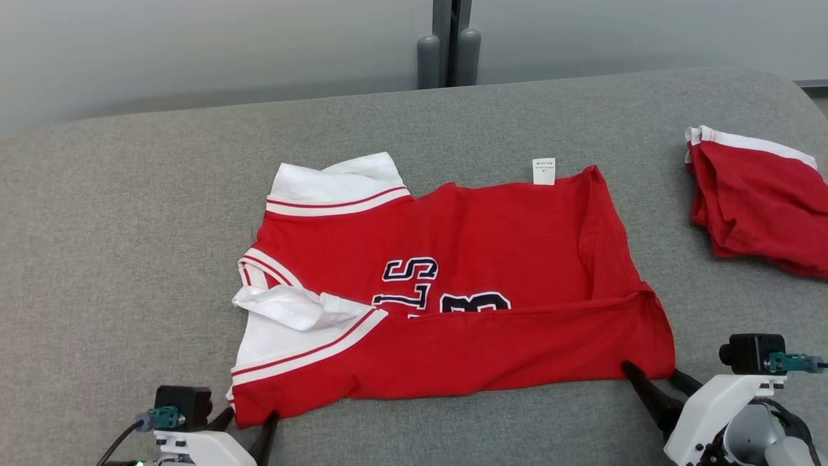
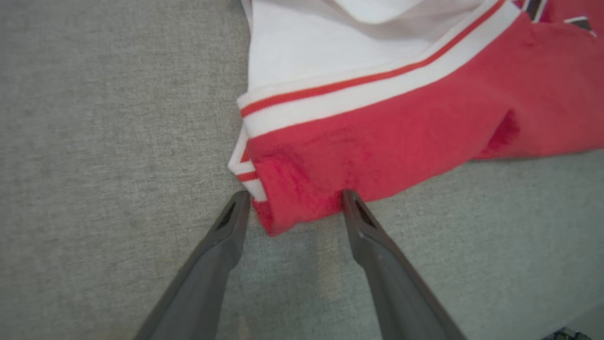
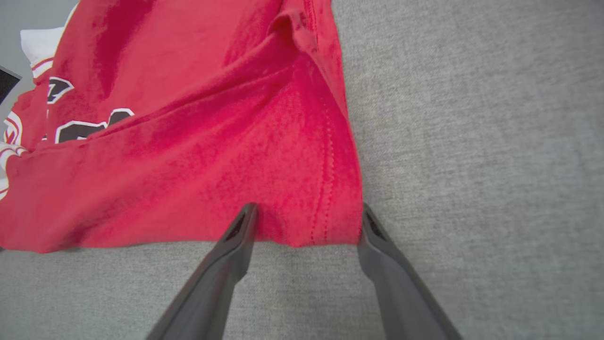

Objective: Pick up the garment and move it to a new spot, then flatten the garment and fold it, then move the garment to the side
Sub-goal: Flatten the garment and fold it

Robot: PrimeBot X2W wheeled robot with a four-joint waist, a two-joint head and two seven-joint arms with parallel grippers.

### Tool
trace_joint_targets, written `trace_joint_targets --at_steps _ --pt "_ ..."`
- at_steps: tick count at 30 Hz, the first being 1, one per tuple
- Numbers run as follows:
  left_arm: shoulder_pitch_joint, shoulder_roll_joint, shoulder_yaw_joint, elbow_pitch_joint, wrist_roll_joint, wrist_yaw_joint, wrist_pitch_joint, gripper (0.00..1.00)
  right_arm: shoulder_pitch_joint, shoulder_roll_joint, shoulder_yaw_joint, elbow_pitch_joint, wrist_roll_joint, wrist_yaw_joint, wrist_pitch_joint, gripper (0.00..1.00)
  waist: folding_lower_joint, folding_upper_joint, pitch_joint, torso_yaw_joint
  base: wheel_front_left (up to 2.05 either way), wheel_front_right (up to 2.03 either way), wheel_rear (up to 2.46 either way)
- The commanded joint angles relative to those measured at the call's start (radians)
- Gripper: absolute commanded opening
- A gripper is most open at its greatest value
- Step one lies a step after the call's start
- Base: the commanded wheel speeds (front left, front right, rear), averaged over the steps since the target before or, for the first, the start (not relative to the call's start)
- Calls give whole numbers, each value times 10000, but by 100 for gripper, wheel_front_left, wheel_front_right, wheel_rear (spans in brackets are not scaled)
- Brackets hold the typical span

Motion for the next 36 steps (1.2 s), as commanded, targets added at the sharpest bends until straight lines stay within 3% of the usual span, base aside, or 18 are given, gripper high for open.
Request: trace_joint_targets --at_steps 1,2,3,4,5,6,16,25,36 --pt "-169 35 -30 101 18 -18 94 100 194 93 0 12 -83 2 176 100 0 -1 14 -13 0 0 0" --pt "-241 45 -3 152 5 2 139 98 206 125 -24 -26 -137 2 227 100 0 -1 18 -21 0 0 0" --pt "-283 45 22 186 -3 32 167 48 221 152 -52 -60 -160 2 292 82 0 -1 18 -24 0 0 0" --pt "-291 37 17 201 -24 24 217 27 235 172 -58 -103 -216 2 345 45 0 -1 13 -23 0 0 0" --pt "-309 34 4 202 -30 -11 234 0 253 194 -67 -145 -246 2 387 22 0 -1 2 -19 0 0 0" --pt "-346 38 2 198 -43 -35 256 0 274 215 -83 -192 -281 2 426 0 0 -1 -11 -15 0 0 0" --pt "113 655 -76 -620 -213 -207 523 0 607 -97 -250 -1057 -46 2 1038 0 0 -1 -418 225 0 0 0" --pt "802 1516 -300 -2059 -398 154 1141 0 1685 -836 -875 -2272 230 2 2721 0 0 -1 -551 424 0 0 0" --pt "1291 1853 -396 -2664 -814 367 1581 0 2534 -579 -1990 -3078 -40 2 4627 0 0 -1 -519 391 0 0 0"
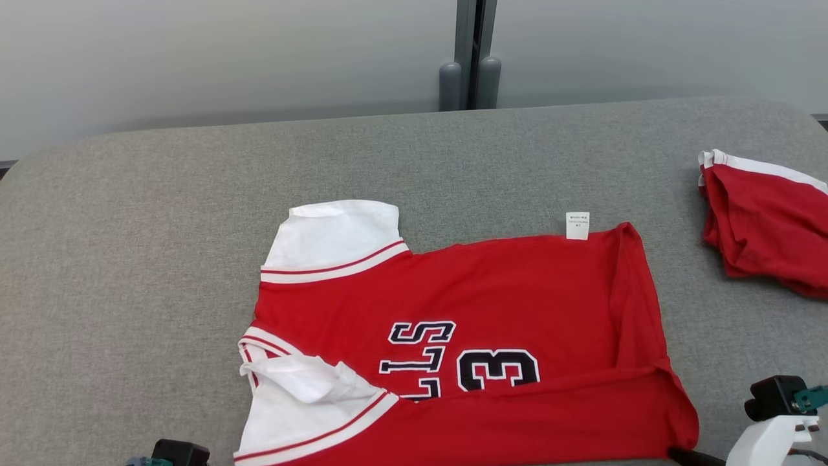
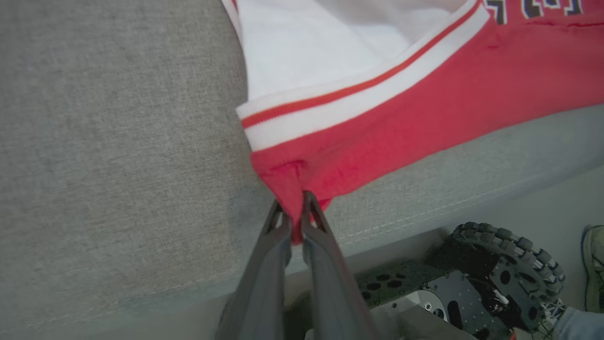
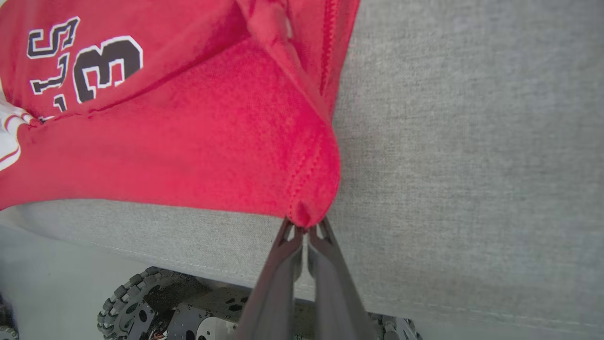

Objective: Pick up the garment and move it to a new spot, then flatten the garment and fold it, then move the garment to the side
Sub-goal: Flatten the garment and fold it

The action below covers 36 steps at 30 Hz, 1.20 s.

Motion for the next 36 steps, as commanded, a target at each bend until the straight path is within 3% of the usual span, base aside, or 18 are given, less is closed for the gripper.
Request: trace_joint_targets --at_steps 1,3,4,5,6,7,18,24,27,36 --pt "86 91 25 0 -54 62 48 0 101 23 -111 -45 -77 2 129 0 0 -1 7 -1 0 0 0" --pt "174 124 -25 12 -171 133 221 0 195 148 -330 -162 -289 2 349 0 0 -1 24 -11 0 0 0" --pt "172 125 3 23 -203 184 259 0 171 239 -477 -224 -408 2 316 45 0 -1 32 -16 0 0 0" --pt "153 123 30 30 -213 233 266 4 156 348 -570 -258 -514 2 313 100 0 -1 34 -21 0 0 0" --pt "135 130 16 26 -191 250 294 48 165 456 -635 -295 -608 2 380 100 0 -1 31 -24 0 0 0" --pt "106 166 9 17 -145 299 281 100 173 551 -721 -357 -665 2 458 100 0 -1 26 -26 0 0 0" --pt "-455 1000 546 -643 373 463 -71 100 210 734 -2143 -1724 -1050 2 620 100 0 -1 -24 -108 0 0 0" --pt "-1582 1446 1141 -518 739 -45 -227 100 -795 862 -2617 -2453 -1691 2 -458 100 0 -1 200 -227 0 0 0" --pt "-2807 1422 1316 141 909 -795 211 100 -2022 958 -1962 -2056 -1982 2 -1347 100 0 -1 569 -356 0 0 0" --pt "-6259 326 1475 2529 1067 -2660 1495 100 -4960 866 -393 471 -2154 2 -2959 100 0 -1 1970 -736 0 0 0"
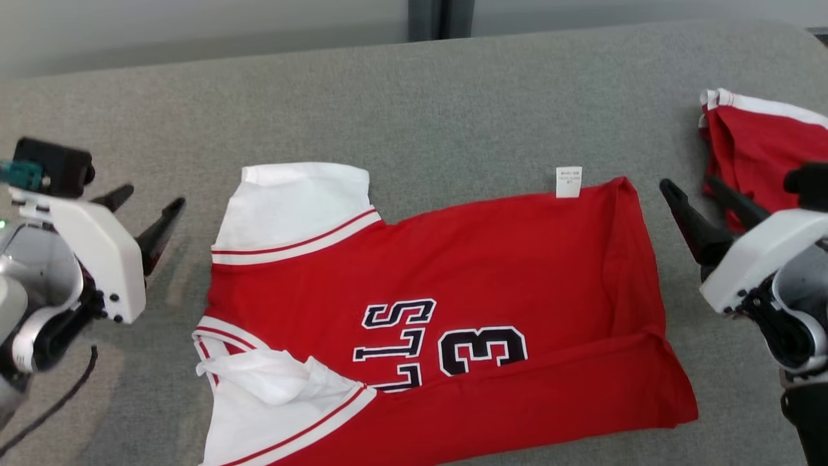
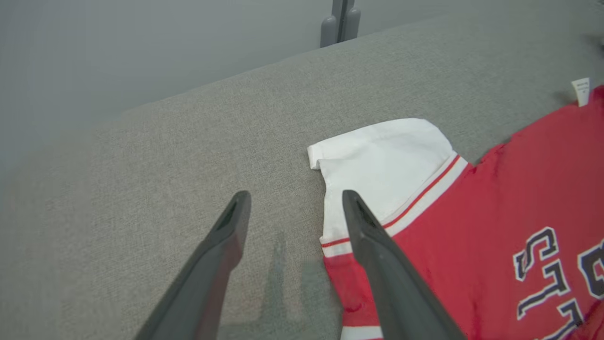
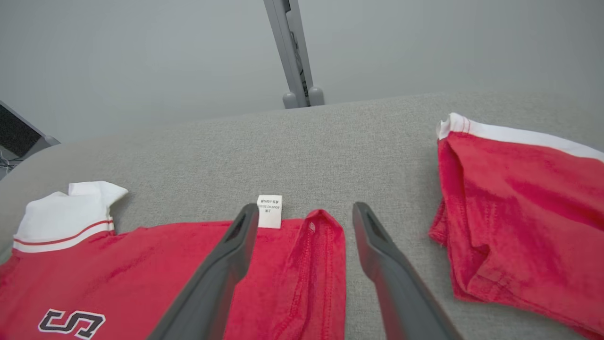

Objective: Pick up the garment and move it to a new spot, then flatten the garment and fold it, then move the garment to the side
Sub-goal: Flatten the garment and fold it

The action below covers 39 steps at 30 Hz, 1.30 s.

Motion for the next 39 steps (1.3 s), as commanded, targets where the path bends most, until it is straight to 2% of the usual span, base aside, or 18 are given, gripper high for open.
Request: trace_joint_targets --at_steps 1,2,7,14,18,26,27,28,29,30,31,32,33,39 --pt "-807 -340 -23 632 77 -374 309 100 -659 -35 297 636 106 2 -312 100 0 0 673 -251 0 0 0" --pt "-807 -340 -23 632 77 -374 309 100 -659 -35 297 636 106 2 -312 100 0 0 673 -251 0 0 0" --pt "-2257 -1168 -139 2121 -189 -1222 1150 100 -2025 -87 1142 2132 338 2 -704 100 0 0 1359 -408 0 0 0" --pt "-3665 -1742 -464 3670 -94 -1988 2072 100 -3472 -142 2443 3799 961 2 -837 100 0 0 2191 -607 0 0 0" --pt "-4122 -1933 -634 4251 -22 -2276 2395 100 -3988 -188 3089 4375 1405 2 -918 100 0 0 2460 -698 0 0 0" --pt "-4399 -2322 -871 5148 -338 -2549 3031 100 -4362 -206 4251 5069 2164 0 -1035 100 0 0 2580 -822 0 0 0" --pt "-4417 -2340 -882 5200 -378 -2559 3064 82 -4395 -206 4382 5129 2251 0 -1031 100 0 0 2578 -821 0 0 0" --pt "-4405 -2376 -923 5242 -439 -2601 3200 49 -4406 -213 4510 5194 2353 2 -984 100 0 0 2569 -815 0 0 0" --pt "-4374 -2410 -973 5248 -531 -2648 3324 36 -4429 -220 4621 5252 2429 2 -953 92 0 0 2553 -802 0 0 0" --pt "-4357 -2442 -999 5221 -613 -2664 3404 18 -4444 -244 4721 5313 2519 2 -958 44 0 0 2537 -783 0 0 0" --pt "-4374 -2451 -1005 5171 -664 -2691 3415 0 -4469 -272 4814 5363 2604 2 -983 25 0 0 2524 -765 0 0 0" --pt "-4397 -2446 -1014 5120 -683 -2708 3416 0 -4495 -310 4904 5400 2680 2 -1016 3 0 0 2507 -743 0 0 0" --pt "-4415 -2433 -1039 5081 -691 -2717 3393 0 -4512 -346 4976 5422 2751 2 -1034 0 0 0 2488 -723 0 0 0" --pt "-4506 -2365 -1058 5094 -543 -2779 2803 0 -4732 -528 5214 5575 3035 0 -1811 0 0 0 2264 -625 0 0 0"
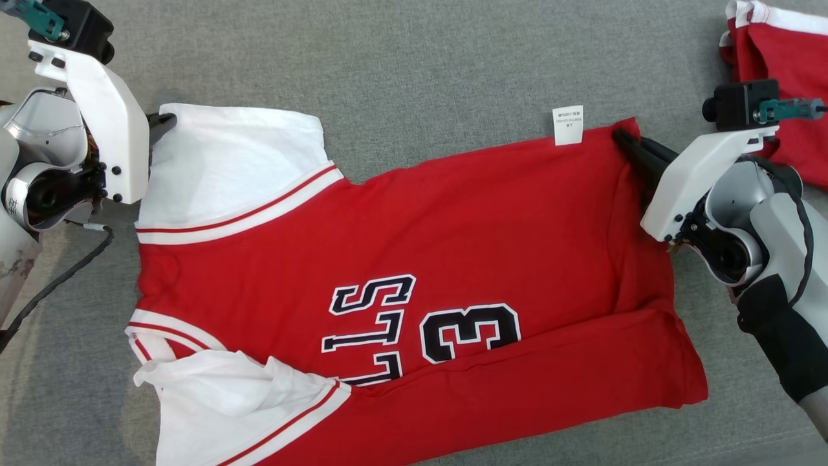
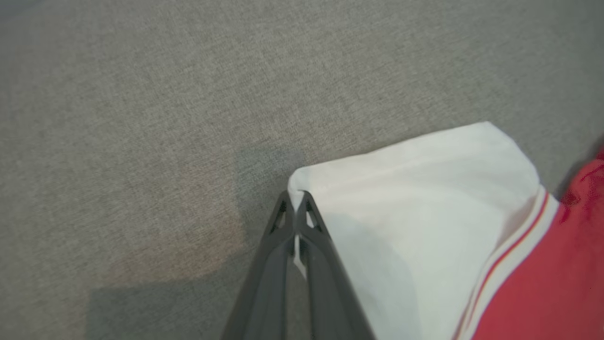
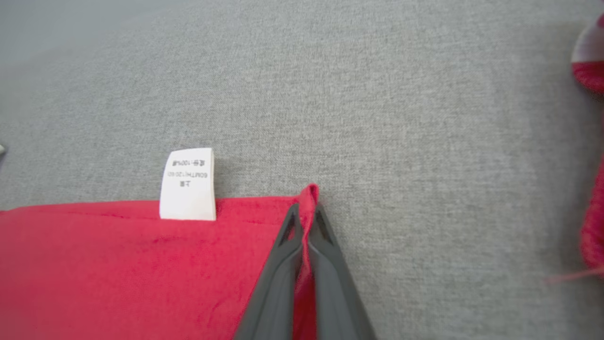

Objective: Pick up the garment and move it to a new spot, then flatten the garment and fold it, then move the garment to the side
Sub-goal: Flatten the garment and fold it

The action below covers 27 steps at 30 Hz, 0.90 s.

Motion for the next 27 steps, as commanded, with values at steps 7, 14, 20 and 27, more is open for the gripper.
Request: trace_joint_targets --at_steps 7,14,20,27 --pt "-99 172 -11 196 286 -70 -1041 0 122 -80 208 744 407 -2 -735 0 0 0 -633 171 0 0 0" --pt "193 -8 -99 243 -110 -67 -1267 0 206 -82 464 924 704 0 -986 0 0 0 -993 259 0 0 0" --pt "610 276 -464 -469 -701 -72 -971 0 566 -382 829 677 1031 0 -1145 0 0 0 -1714 338 0 0 0" --pt "1548 1131 -805 -2238 -2367 -73 379 0 1250 -998 1329 120 1638 0 -850 0 0 0 -2802 491 0 0 0"
